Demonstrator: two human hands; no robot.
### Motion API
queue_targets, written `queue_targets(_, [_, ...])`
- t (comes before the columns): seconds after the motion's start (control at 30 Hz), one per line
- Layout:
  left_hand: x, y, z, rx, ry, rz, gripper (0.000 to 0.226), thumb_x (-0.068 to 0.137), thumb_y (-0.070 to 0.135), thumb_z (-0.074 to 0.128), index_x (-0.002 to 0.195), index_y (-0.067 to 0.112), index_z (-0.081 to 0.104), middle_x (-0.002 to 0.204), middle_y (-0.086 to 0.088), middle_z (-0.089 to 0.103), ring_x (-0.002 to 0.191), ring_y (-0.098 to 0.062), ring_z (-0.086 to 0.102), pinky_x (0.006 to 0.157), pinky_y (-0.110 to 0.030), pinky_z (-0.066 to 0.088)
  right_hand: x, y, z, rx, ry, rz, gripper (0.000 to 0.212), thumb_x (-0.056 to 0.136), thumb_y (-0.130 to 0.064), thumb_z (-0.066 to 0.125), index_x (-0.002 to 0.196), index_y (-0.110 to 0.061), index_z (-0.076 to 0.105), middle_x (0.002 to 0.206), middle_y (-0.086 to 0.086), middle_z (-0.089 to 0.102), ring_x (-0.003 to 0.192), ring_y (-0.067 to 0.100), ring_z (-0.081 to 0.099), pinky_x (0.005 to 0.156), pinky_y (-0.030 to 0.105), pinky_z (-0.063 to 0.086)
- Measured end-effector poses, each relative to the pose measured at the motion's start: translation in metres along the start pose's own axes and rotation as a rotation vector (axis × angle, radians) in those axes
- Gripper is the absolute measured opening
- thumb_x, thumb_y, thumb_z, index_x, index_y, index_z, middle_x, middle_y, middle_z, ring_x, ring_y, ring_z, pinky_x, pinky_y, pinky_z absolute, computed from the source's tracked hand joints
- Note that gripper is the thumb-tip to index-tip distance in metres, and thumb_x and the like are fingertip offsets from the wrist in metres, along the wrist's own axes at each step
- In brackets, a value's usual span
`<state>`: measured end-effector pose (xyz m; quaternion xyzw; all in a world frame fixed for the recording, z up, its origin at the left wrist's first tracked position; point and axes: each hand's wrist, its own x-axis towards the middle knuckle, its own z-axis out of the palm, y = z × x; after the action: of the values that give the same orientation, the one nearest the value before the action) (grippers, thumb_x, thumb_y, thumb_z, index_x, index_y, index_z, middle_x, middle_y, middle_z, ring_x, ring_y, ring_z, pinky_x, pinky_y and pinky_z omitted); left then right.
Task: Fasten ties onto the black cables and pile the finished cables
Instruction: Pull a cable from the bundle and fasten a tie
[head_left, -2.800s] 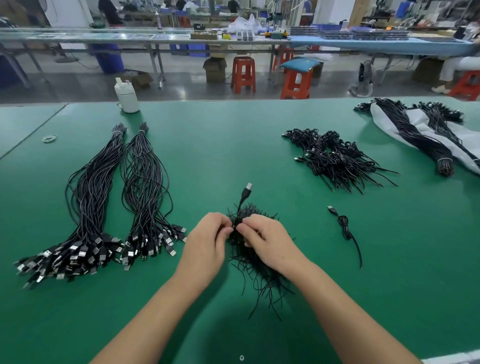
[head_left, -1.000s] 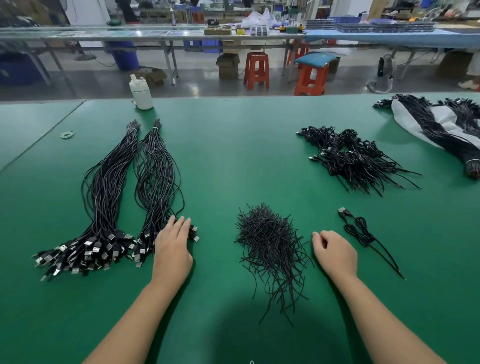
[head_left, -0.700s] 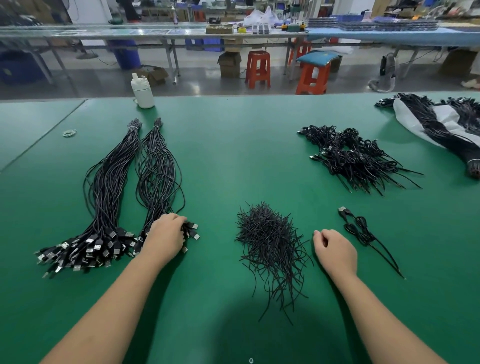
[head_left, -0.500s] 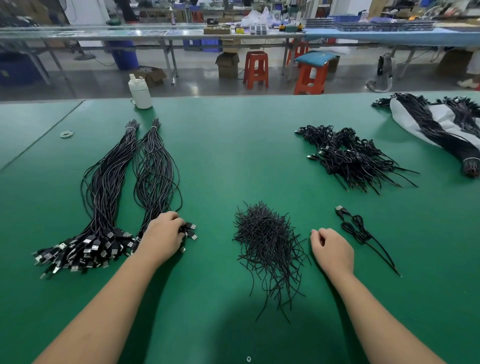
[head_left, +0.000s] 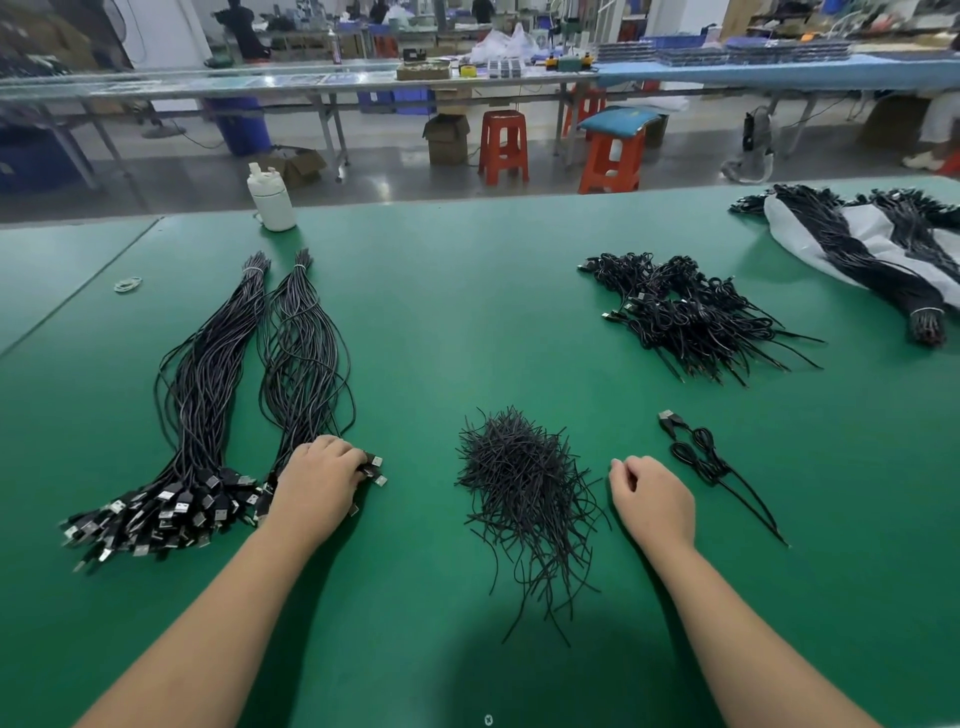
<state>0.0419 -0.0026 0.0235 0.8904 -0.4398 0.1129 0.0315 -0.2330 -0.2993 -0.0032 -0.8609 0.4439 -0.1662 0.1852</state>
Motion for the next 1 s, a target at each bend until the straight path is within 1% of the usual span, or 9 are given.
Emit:
queue_targets(0.17, [-0.002,0.011,-0.015,-0.087,0.055,-0.059,0.004,0.086,0.013,0.075,0.088,0.01,0.073,0.078,-0.002,0.071,0.071,-0.028,0.065,0.062,-0.036,0.053,0.0,0.0,0.001,0.006,-0.001,-0.001,0.044,0.1,-0.031,0.048,0.059,-0.015,0.042,0.058,-0.003,0.042,0.048,0.012,0.033,0.045,0.026,0.025])
queue_targets(0.3, [-0.008,0.038,-0.03,-0.166,-0.047,0.038,0.013,0.096,0.024,0.061,0.098,0.016,0.071,0.087,0.003,0.071,0.075,-0.022,0.066,0.067,-0.034,0.053,0.001,0.002,0.002,0.016,0.009,0.0,0.044,0.1,-0.032,0.047,0.059,-0.016,0.042,0.058,-0.003,0.042,0.047,0.012,0.033,0.045,0.027,0.026])
queue_targets(0.4, [-0.015,0.067,-0.048,-0.442,-0.095,0.051,0.008,0.096,0.028,0.062,0.092,0.027,0.068,0.081,0.015,0.07,0.066,-0.001,0.061,0.063,-0.016,0.044,0.001,0.003,0.003,0.028,0.013,0.004,0.045,0.1,-0.033,0.046,0.059,-0.017,0.041,0.058,-0.004,0.042,0.048,0.011,0.034,0.046,0.026,0.027])
queue_targets(0.5, [-0.016,0.089,-0.066,-0.828,-0.276,-0.019,0.014,0.096,0.023,0.063,0.084,0.027,0.066,0.073,0.01,0.072,0.063,0.003,0.064,0.056,-0.009,0.041,0.002,0.0,-0.002,0.087,-0.001,0.044,0.044,0.101,-0.035,0.044,0.06,-0.017,0.041,0.061,-0.002,0.044,0.051,0.013,0.036,0.049,0.026,0.028])
queue_targets(0.6, [-0.012,0.099,-0.084,-1.299,-0.427,-0.155,0.009,0.095,0.013,0.064,0.09,0.008,0.068,0.085,-0.011,0.073,0.079,-0.022,0.075,0.057,-0.023,0.052,-0.002,-0.019,-0.012,0.309,0.01,0.08,0.03,0.101,-0.029,0.047,0.075,-0.018,0.055,0.078,-0.002,0.058,0.066,0.014,0.052,0.057,0.028,0.041])
queue_targets(0.7, [-0.006,0.104,-0.099,-1.657,-0.388,-0.264,0.014,0.087,0.017,0.067,0.088,0.004,0.069,0.084,-0.017,0.071,0.079,-0.031,0.074,0.057,-0.025,0.054,-0.022,-0.069,-0.026,0.551,-0.209,-0.077,0.022,0.103,-0.029,0.045,0.111,-0.024,0.066,0.106,-0.011,0.068,0.089,-0.002,0.06,0.08,0.022,0.05])
queue_targets(0.8, [0.001,0.109,-0.108,-1.833,-0.271,-0.327,0.017,0.084,0.018,0.067,0.088,0.002,0.068,0.08,-0.014,0.07,0.07,-0.023,0.073,0.056,-0.024,0.054,-0.05,-0.121,-0.04,0.752,-0.554,-0.228,0.041,0.102,-0.053,0.028,0.11,-0.044,0.067,0.127,-0.021,0.063,0.118,-0.007,0.054,0.102,0.018,0.038])
queue_targets(0.9, [0.005,0.111,-0.11,-1.754,-0.095,-0.315,0.02,0.082,0.025,0.068,0.086,0.006,0.07,0.074,-0.012,0.068,0.06,-0.019,0.065,0.062,-0.031,0.054,-0.066,-0.146,-0.043,0.827,-0.622,-0.344,0.038,0.104,-0.044,0.035,0.099,-0.032,0.071,0.11,-0.009,0.071,0.109,0.009,0.061,0.103,0.032,0.043])
queue_targets(1.0, [0.003,0.109,-0.109,-1.592,0.043,-0.252,0.016,0.087,0.028,0.067,0.087,0.013,0.075,0.08,-0.003,0.073,0.071,-0.007,0.063,0.069,-0.018,0.049,-0.071,-0.155,-0.045,0.787,-0.522,-0.456,0.031,0.106,-0.031,0.041,0.089,-0.026,0.067,0.098,0.001,0.063,0.101,0.013,0.056,0.096,0.035,0.042])
